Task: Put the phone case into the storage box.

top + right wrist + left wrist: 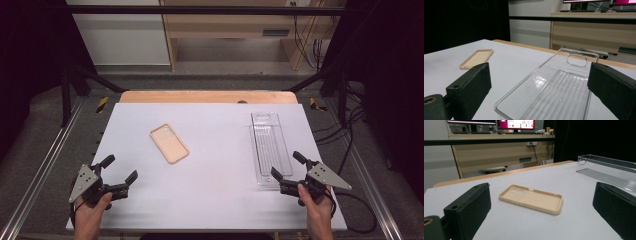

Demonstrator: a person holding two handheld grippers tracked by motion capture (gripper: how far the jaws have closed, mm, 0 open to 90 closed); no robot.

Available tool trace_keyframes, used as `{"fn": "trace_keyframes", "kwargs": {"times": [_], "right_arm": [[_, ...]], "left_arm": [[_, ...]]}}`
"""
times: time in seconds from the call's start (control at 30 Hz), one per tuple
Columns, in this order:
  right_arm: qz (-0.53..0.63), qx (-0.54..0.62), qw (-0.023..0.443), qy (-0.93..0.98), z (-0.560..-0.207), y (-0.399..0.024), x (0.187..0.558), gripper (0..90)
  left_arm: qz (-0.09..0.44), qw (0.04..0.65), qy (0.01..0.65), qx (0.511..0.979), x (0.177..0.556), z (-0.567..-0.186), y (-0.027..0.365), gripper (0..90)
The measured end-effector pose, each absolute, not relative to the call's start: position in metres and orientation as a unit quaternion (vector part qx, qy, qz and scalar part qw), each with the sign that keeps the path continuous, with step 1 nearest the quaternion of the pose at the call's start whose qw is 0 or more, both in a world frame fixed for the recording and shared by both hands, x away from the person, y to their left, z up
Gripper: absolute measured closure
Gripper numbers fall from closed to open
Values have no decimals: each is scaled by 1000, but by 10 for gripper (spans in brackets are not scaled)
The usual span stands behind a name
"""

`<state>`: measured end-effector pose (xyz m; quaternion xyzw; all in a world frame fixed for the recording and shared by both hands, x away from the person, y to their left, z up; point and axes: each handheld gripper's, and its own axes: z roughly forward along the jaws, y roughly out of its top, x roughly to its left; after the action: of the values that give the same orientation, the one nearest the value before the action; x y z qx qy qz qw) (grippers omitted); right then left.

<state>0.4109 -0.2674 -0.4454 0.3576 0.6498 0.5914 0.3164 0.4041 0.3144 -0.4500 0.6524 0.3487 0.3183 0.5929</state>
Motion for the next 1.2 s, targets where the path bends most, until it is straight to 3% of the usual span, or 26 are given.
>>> {"fn": "trace_keyframes", "kwargs": {"times": [0.33, 0.8, 1.2], "right_arm": [[593, 363, 318, 644, -445, -270, 409, 46], [589, 361, 321, 648, -446, -267, 407, 42], [589, 365, 325, 644, -446, -270, 407, 42]], "left_arm": [[271, 547, 376, 697, 428, -451, 288, 16], [224, 467, 349, 781, 481, -444, 232, 25], [195, 436, 359, 802, 506, -447, 213, 50]]}}
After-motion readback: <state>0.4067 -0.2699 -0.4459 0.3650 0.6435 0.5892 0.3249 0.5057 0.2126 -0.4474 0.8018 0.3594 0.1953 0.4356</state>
